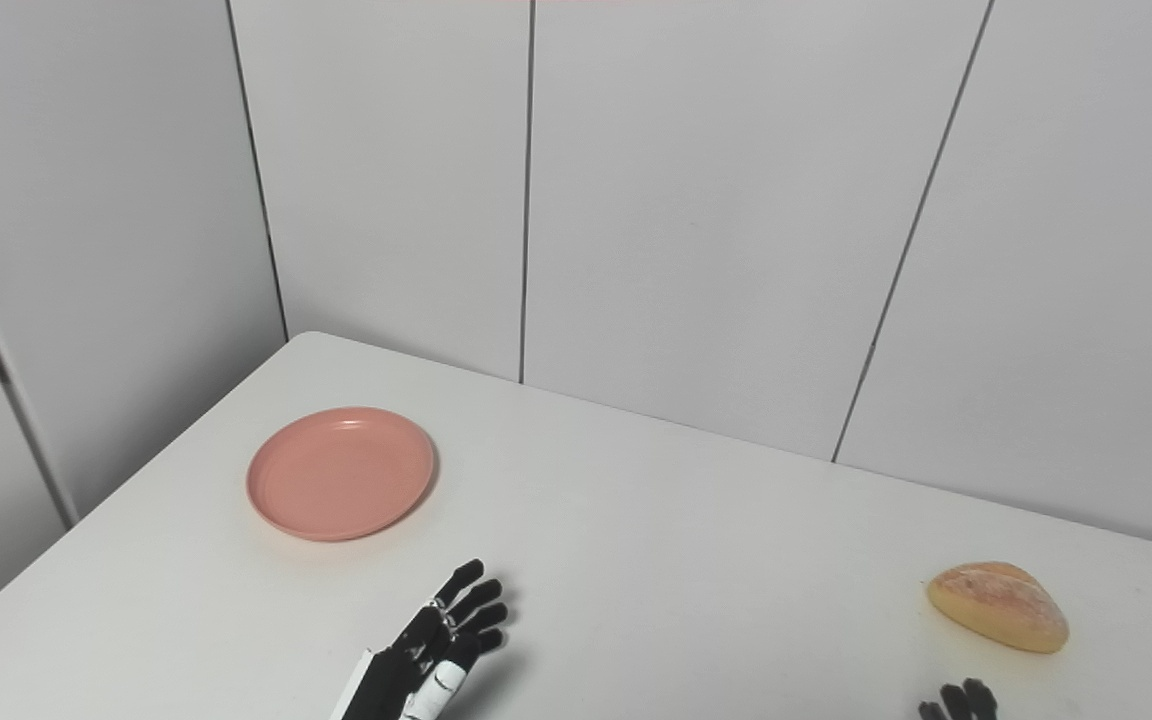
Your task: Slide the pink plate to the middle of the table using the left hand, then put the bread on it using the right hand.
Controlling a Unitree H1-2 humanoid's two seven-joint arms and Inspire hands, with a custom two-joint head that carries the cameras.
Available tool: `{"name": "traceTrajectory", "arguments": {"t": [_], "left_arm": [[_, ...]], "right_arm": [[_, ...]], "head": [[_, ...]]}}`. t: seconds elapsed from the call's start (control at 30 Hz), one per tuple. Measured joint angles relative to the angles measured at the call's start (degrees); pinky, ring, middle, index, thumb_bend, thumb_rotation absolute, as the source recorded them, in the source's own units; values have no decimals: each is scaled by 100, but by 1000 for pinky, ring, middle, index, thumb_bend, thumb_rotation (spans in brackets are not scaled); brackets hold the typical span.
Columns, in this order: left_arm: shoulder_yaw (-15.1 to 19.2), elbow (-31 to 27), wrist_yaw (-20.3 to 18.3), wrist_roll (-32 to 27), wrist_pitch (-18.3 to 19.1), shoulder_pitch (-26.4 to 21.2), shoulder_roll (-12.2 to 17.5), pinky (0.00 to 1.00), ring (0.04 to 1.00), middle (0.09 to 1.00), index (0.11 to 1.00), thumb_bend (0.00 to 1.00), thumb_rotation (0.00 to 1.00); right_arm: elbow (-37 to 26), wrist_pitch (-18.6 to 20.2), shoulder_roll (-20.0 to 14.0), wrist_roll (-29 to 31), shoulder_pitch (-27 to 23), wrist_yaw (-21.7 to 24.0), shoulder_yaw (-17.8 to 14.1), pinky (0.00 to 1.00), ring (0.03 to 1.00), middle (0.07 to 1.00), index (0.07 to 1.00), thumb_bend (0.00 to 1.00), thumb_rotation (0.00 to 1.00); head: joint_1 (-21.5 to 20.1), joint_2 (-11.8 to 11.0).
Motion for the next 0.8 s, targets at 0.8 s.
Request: {"name": "traceTrajectory", "arguments": {"t": [0.8], "left_arm": [[779,-351,-122,180,1055,-1628,1492,847,898,913,908,966,840]], "right_arm": [[110,-70,-14,-249,-39,74,19,915,928,951,927,973,963]], "head": [[-79,-123]]}}
